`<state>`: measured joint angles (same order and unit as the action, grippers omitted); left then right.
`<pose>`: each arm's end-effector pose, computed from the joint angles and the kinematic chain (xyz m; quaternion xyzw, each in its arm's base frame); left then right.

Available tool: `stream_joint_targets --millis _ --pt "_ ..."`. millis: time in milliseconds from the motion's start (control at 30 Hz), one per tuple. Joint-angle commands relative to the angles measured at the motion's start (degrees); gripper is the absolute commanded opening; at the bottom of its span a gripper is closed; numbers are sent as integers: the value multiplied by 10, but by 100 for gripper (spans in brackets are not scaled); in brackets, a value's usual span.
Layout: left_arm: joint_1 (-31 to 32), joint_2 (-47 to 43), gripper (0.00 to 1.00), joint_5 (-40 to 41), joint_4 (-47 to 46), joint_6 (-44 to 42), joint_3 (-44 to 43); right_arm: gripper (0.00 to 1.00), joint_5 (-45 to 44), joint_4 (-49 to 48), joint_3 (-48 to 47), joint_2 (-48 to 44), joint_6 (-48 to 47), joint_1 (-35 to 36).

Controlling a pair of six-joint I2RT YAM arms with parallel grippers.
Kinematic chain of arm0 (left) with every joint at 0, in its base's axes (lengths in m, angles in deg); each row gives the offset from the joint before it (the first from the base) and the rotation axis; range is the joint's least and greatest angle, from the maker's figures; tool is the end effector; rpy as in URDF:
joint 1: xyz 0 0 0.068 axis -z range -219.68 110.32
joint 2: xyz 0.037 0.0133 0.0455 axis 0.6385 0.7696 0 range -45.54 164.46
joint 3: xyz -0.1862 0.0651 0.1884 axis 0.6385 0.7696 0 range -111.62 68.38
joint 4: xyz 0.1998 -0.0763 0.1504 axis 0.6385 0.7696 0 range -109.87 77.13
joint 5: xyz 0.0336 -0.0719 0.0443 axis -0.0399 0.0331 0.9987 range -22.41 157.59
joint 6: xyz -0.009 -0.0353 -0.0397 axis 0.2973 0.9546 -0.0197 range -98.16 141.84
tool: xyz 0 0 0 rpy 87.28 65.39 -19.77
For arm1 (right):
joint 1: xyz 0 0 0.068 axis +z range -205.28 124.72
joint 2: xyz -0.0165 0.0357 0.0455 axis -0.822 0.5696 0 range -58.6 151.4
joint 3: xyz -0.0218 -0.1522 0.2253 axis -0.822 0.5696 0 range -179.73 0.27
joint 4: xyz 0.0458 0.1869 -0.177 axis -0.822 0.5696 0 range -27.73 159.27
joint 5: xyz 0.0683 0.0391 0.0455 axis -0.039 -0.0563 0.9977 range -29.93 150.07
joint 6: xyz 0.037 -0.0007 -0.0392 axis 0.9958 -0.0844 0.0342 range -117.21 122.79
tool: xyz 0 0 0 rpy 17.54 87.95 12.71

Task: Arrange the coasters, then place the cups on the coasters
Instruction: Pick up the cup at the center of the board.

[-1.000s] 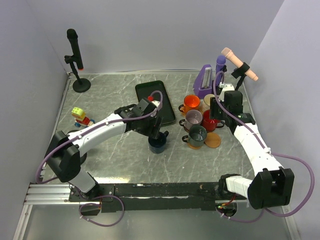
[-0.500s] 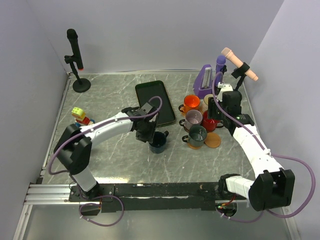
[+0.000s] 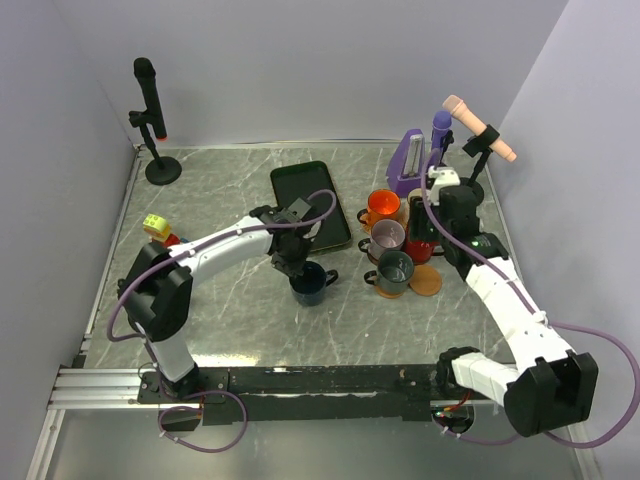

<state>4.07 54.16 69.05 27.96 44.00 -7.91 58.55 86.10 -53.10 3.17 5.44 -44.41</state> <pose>0.2523 -0.2403 0.2277 0.1827 0.9695 -0.0781 0.1436 0.2348 0.0442 0.3112 -0.0564 0.8738 0.0454 0.4809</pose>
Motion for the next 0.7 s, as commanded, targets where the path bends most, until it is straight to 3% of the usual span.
stream_joint_targets --millis 0,300,433,533,667 --pt "16 -42 1 -3 -5 -125 -18 60 11 19 -31 -8 31 52" --pt "20 -60 1 -18 -27 -193 24 58 -23 79 -31 -2 113 151" --pt "20 -52 6 -34 -44 -195 34 57 -27 82 -25 -16 122 179" --pt "20 -59 13 -44 -68 -186 61 57 -38 82 -22 -22 125 193" --pt "20 -89 42 -64 -106 -169 104 58 -26 89 -38 -23 122 197"
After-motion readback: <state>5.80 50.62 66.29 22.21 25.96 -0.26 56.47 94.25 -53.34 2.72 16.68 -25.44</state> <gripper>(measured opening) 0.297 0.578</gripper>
